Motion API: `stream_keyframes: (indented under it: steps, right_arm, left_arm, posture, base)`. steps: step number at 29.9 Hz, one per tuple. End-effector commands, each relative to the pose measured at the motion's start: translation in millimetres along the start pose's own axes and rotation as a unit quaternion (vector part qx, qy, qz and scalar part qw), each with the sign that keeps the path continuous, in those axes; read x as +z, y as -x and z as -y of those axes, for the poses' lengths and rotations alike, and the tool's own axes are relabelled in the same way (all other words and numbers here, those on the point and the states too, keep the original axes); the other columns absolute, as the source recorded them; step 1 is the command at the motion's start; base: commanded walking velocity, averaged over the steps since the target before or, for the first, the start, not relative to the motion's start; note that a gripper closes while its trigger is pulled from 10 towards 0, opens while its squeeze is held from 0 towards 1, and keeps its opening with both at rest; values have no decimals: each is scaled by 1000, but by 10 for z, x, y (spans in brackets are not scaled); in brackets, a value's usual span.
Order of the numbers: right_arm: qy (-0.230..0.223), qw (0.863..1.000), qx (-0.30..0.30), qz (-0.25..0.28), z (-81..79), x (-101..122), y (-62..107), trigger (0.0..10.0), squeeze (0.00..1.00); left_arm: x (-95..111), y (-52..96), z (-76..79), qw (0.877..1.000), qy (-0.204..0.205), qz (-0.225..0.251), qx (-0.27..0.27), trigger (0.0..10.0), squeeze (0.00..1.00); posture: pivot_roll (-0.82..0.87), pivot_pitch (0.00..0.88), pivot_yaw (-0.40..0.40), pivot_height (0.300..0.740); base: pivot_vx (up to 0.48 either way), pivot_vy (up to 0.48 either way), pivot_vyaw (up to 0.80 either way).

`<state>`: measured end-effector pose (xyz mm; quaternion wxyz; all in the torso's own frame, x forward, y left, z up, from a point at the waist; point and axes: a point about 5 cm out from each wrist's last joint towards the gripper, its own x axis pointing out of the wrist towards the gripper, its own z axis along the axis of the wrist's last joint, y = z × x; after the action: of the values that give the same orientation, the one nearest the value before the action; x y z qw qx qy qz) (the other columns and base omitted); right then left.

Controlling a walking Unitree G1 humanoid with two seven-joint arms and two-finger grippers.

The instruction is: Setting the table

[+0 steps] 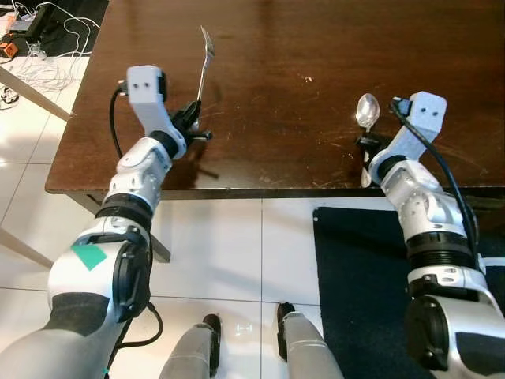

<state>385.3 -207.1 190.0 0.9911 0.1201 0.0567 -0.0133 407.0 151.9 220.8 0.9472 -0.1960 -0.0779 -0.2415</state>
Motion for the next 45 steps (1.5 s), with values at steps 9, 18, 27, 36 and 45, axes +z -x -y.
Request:
stream_keyframes:
  steps: [9, 18, 27, 36, 45]
  right_arm:
    - [-22, 998, 42, 32, -220, -27, 38, 10000, 0]
    - [10, 992, 81, 95, -376, 66, 144, 10000, 0]
    - [21, 987, 101, 125, -507, 80, 219, 10000, 0]
    - [56, 982, 103, 148, -463, 202, 216, 10000, 0]
    - [115, 987, 98, 62, -350, 35, 91, 10000, 0]
  left_arm:
    - [-80, 264, 81, 992, 45, -14, -113, 0, 0]
    - [-283, 304, 73, 993, -103, -54, -10, 0, 0]
    - [-130, 451, 30, 984, -148, 0, 95, 0, 0]
    - [-215, 520, 91, 978, -182, -6, 101, 0, 0]
    - [-270, 568, 170, 975, -197, -11, 107, 0, 0]
  posture:
    - [-7, 185, 32, 740]
    - [-2, 175, 19, 740]
    - [4, 183, 16, 740]
    - [-1, 180, 10, 740]
    - [-7, 177, 9, 740]
  base:
    - [0, 0, 0]
    - [0, 0, 0]
    - [0, 0, 0]
    - [0, 0, 0]
    - [0, 0, 0]
